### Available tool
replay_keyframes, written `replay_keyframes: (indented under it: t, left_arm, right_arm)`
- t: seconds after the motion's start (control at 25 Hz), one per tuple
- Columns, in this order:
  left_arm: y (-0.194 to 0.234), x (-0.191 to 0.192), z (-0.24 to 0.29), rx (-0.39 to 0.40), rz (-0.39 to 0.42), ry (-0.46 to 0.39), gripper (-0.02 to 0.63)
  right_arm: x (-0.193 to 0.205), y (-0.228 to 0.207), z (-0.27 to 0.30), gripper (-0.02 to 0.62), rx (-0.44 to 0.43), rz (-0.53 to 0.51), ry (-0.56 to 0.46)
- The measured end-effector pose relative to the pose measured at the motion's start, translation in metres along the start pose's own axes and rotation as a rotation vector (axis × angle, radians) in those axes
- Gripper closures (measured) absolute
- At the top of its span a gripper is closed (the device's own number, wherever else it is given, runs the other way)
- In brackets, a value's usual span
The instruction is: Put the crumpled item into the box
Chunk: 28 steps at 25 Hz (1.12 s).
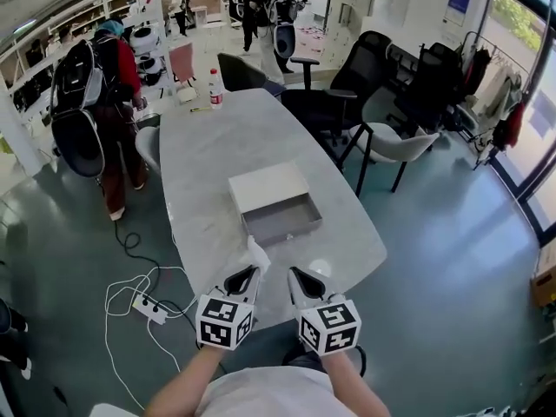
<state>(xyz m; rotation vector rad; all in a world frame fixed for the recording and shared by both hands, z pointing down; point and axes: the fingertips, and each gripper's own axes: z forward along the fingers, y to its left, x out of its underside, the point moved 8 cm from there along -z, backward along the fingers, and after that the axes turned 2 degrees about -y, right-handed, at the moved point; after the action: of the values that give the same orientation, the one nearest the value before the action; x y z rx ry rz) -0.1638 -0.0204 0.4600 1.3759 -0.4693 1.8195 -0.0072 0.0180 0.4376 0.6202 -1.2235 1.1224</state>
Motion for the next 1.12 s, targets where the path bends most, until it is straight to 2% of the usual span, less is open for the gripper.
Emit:
replay_keyframes:
  t: [0.24, 0.6, 0.92, 1.12]
  left_arm:
    - [-0.006, -0.023, 0.046, -0.088, -0.006, 0.004, 0.584]
    - [-0.009, -0.04, 0.099, -0.197, 0.007, 0.053, 0.586]
    - [-0.004, -0.052, 0.141, -0.228, 0.156, 0.157, 0.584]
    - [0.004, -0.052, 0.167, -0.211, 0.286, 0.288, 0.586]
  right_arm:
    - [-0.023, -0.055, 0.028, 0.591, -0.093, -0.01, 0.016]
    - [-0.044, -0.114, 0.056, 0.591, -0.225, -0.038, 0.047]
    - [-0.053, -0.153, 0.078, 0.591, -0.324, -0.057, 0.068]
    - [-0.05, -0.171, 0.087, 0.591, -0.361, -0.053, 0.081]
